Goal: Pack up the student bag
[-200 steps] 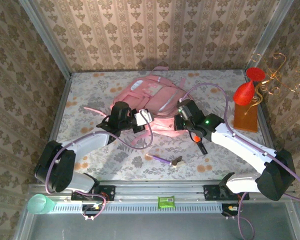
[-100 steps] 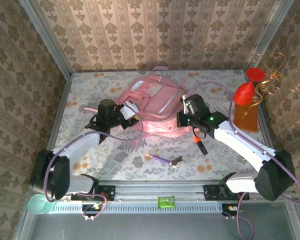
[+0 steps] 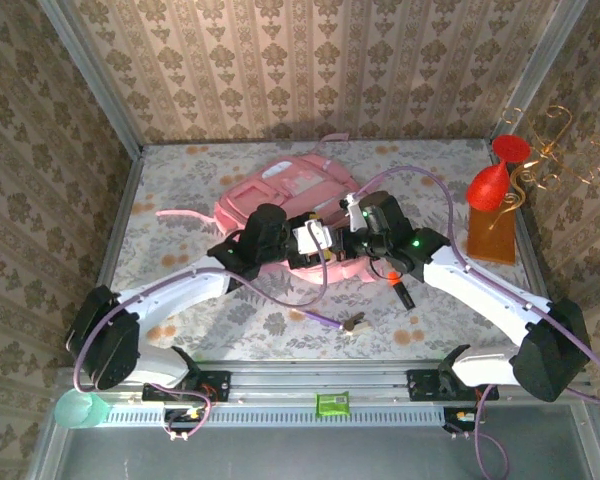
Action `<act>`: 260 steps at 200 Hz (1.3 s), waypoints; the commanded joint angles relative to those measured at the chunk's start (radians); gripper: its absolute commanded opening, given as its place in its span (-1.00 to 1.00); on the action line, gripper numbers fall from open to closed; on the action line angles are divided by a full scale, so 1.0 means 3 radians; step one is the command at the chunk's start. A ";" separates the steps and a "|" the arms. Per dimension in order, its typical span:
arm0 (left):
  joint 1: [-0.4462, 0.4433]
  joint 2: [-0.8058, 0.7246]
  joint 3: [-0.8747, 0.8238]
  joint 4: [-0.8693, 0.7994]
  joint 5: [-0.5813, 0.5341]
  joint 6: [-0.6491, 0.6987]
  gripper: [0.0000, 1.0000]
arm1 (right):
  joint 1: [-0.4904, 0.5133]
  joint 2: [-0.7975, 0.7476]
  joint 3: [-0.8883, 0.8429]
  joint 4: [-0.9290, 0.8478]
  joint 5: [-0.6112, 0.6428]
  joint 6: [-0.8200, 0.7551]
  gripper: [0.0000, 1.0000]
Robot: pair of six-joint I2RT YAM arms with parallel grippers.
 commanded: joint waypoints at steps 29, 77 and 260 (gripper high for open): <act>0.0097 0.0047 -0.0053 -0.0182 -0.0312 0.0318 0.09 | 0.0045 -0.0204 0.0074 0.0411 -0.0164 0.0086 -1.00; 0.0279 -0.0009 -0.0116 -0.0299 -0.0191 0.0378 -0.62 | 0.0045 -0.0244 0.0020 0.0428 -0.0035 0.0076 -1.00; 0.0853 -0.0757 -0.0705 0.0355 0.0746 -0.0030 -1.00 | -0.0234 0.0015 0.0009 -0.0367 0.1740 -0.0257 -1.00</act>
